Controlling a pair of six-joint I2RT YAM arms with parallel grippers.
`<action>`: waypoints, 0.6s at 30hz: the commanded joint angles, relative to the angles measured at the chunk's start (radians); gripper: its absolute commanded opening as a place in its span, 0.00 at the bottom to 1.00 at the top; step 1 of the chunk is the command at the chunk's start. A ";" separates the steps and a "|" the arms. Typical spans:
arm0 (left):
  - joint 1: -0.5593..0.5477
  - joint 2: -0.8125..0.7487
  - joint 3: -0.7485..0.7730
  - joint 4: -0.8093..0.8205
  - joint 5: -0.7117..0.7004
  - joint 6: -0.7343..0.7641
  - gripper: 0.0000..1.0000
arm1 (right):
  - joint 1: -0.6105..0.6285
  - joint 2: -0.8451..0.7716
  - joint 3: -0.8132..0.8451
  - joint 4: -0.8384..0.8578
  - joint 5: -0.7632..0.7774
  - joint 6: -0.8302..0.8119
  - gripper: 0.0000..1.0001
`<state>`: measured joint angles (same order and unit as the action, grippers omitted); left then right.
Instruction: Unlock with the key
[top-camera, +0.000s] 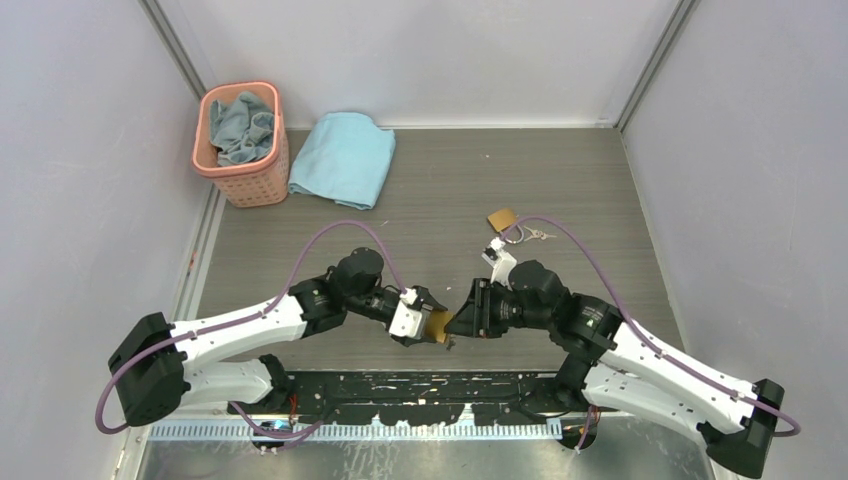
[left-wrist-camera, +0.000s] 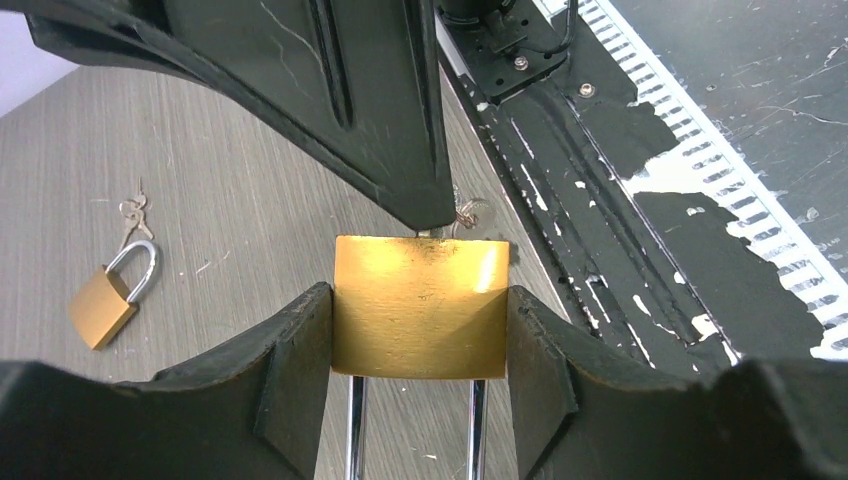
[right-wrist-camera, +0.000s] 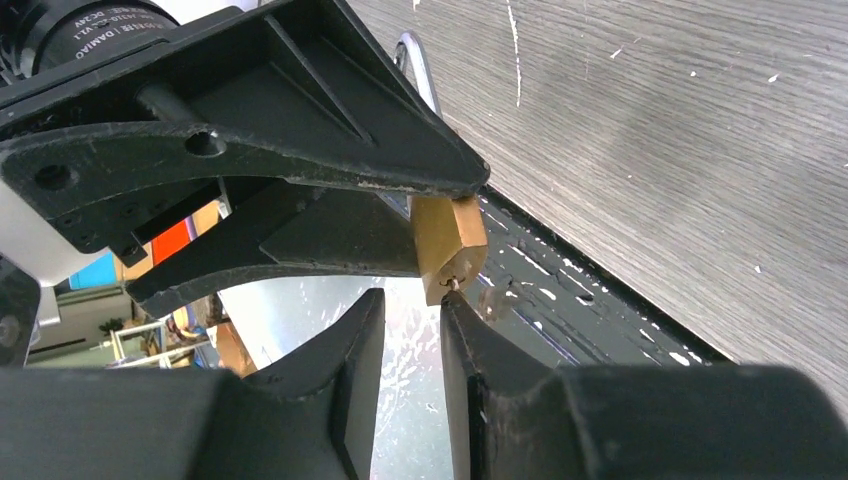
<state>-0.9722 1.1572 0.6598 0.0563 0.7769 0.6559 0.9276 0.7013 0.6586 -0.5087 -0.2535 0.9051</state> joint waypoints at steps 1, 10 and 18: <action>0.001 -0.030 0.047 0.131 0.020 0.016 0.00 | 0.001 0.008 -0.007 0.061 -0.012 0.005 0.32; 0.001 -0.032 0.037 0.132 0.004 0.022 0.00 | 0.001 -0.066 0.038 -0.066 0.062 -0.038 0.38; 0.001 -0.034 0.042 0.134 0.011 0.018 0.00 | 0.000 -0.057 0.024 -0.068 0.074 -0.036 0.38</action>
<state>-0.9722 1.1572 0.6598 0.0700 0.7593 0.6624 0.9276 0.6331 0.6640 -0.5892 -0.1989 0.8845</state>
